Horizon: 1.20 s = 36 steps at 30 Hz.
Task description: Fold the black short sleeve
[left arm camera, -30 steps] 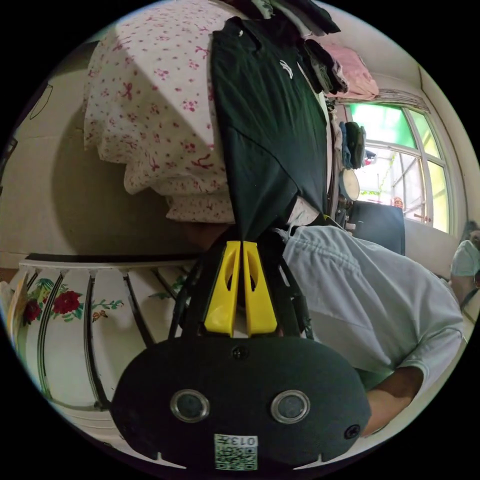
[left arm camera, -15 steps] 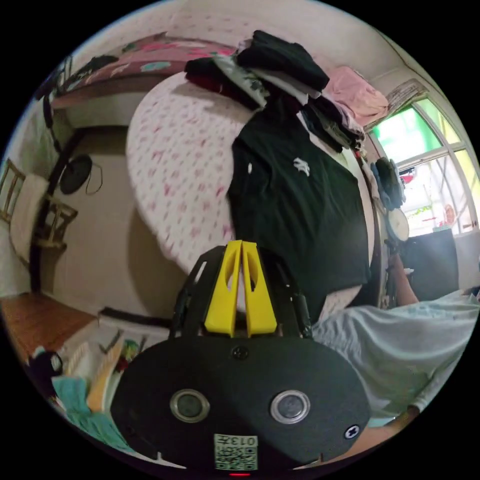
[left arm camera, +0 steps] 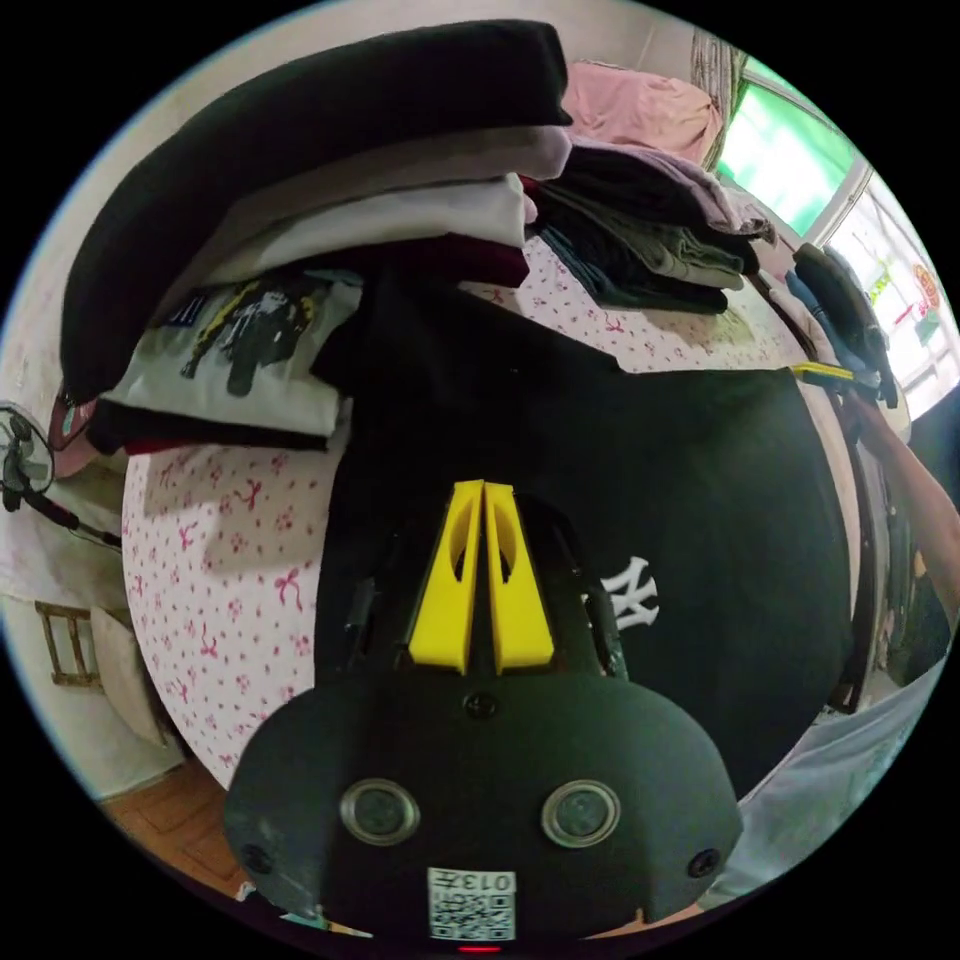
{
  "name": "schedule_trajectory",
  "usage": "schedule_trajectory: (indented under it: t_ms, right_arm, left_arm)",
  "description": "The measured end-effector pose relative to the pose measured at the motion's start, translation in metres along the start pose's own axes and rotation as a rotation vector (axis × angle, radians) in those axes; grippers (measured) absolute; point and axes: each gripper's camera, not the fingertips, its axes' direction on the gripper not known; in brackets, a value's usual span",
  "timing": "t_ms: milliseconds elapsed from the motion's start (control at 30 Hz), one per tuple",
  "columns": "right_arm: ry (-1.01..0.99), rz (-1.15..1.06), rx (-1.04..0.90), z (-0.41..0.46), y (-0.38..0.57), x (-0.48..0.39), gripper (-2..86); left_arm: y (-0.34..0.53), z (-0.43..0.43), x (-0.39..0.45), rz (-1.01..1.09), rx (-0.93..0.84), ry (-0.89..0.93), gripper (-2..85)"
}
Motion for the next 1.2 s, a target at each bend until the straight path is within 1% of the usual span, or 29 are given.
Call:
schedule_trajectory:
  t_ms: [67,133,200,233,300,333,367,400,433,467,500,533,600,633,667,733,767,833,933,1000,1033,1067,1100,1133,1200]
  right_arm:
    - [-0.011,-0.037,-0.033,0.017,-0.014,-0.002,5.5]
    - [0.016,-0.083,-0.021,0.021,-0.021,-0.007,3.6]
    - [0.042,-0.127,-0.026,0.023,-0.027,-0.010,2.2]
    - [0.072,-0.149,0.003,0.021,-0.029,-0.012,1.6]
    - [0.042,-0.096,0.077,0.014,-0.030,-0.003,1.0]
    - [-0.031,-0.021,0.102,0.016,-0.029,0.010,0.7]
    - [-0.105,0.068,0.076,0.026,-0.029,0.024,0.5]
    - [-0.121,0.116,0.073,0.030,-0.027,0.031,0.5]
    - [-0.036,0.229,0.095,0.031,-0.023,0.041,0.4]
    - [-0.057,0.288,0.134,0.025,-0.019,0.051,0.4]
    - [-0.096,0.300,0.148,0.021,-0.018,0.056,0.4]
    - [-0.141,0.268,0.177,0.012,-0.019,0.056,0.3]
    - [-0.075,0.141,0.200,-0.001,-0.022,0.034,0.3]
    - [-0.060,0.008,0.186,-0.005,-0.025,0.012,0.3]
    - [-0.059,-0.104,0.155,-0.003,-0.027,-0.012,0.2]
    - [-0.054,-0.224,0.125,0.007,-0.028,-0.044,0.2]
    - [-0.023,-0.280,0.088,0.016,-0.029,-0.062,0.2]
    - [0.020,-0.311,0.062,0.031,-0.030,-0.081,0.1]
    - [0.072,-0.275,0.071,0.041,-0.028,-0.086,0.1]
    - [0.100,-0.232,0.051,0.039,-0.028,-0.081,0.1]
    - [0.176,-0.178,0.041,0.035,-0.025,-0.078,0.2]
    - [0.200,-0.153,0.086,0.025,-0.019,-0.076,0.2]
    - [0.183,-0.150,0.117,0.018,-0.015,-0.077,0.2]
    - [0.147,-0.157,0.149,0.007,-0.008,-0.080,0.2]
    - [0.133,-0.189,0.151,-0.002,0.006,-0.093,0.2]
  left_arm:
    - [-0.009,0.014,0.011,0.004,-0.020,-0.045,-0.3]
    - [-0.015,0.032,0.025,0.024,-0.031,-0.075,-0.3]
    - [-0.016,0.037,0.033,0.022,0.002,-0.115,-0.3]
    - [-0.017,0.040,0.036,0.031,0.013,-0.118,-0.3]
    - [-0.018,0.044,0.039,0.012,0.022,-0.143,-0.4]
    - [-0.018,0.047,0.040,0.006,0.035,-0.159,-0.4]
    - [-0.018,0.048,0.041,0.005,0.041,-0.159,-0.4]
    - [-0.018,0.050,0.041,-0.009,0.049,-0.158,-0.4]
    - [-0.019,0.052,0.041,-0.018,0.047,-0.142,-0.3]
    - [-0.019,0.052,0.041,-0.026,0.043,-0.137,-0.3]
    - [-0.019,0.052,0.040,-0.065,0.029,-0.167,-0.3]
    - [-0.016,0.045,0.042,-0.068,0.075,-0.192,-0.3]
    - [-0.014,0.035,0.053,-0.005,0.162,-0.175,-0.3]
    - [-0.016,0.036,0.065,0.051,0.173,-0.182,-0.3]
    - [-0.019,0.038,0.072,0.088,0.170,-0.188,-0.3]
    - [-0.029,0.056,0.096,0.188,0.125,-0.235,-0.2]
    - [-0.032,0.061,0.101,0.202,0.110,-0.251,-0.1]
    - [-0.039,0.080,0.109,0.210,0.064,-0.331,0.0]
    - [-0.039,0.084,0.103,0.211,0.092,-0.300,-0.1]
    - [-0.040,0.081,0.090,0.133,0.056,-0.351,-0.3]
    - [-0.035,0.071,0.080,0.083,0.093,-0.349,-0.3]
    - [-0.030,0.063,0.075,0.062,0.129,-0.321,-0.3]
    - [-0.019,0.047,0.066,0.019,0.185,-0.257,-0.4]
    - [-0.007,0.036,0.060,-0.008,0.198,-0.225,-0.4]
    - [0.016,0.027,0.059,-0.016,0.170,-0.222,-0.4]
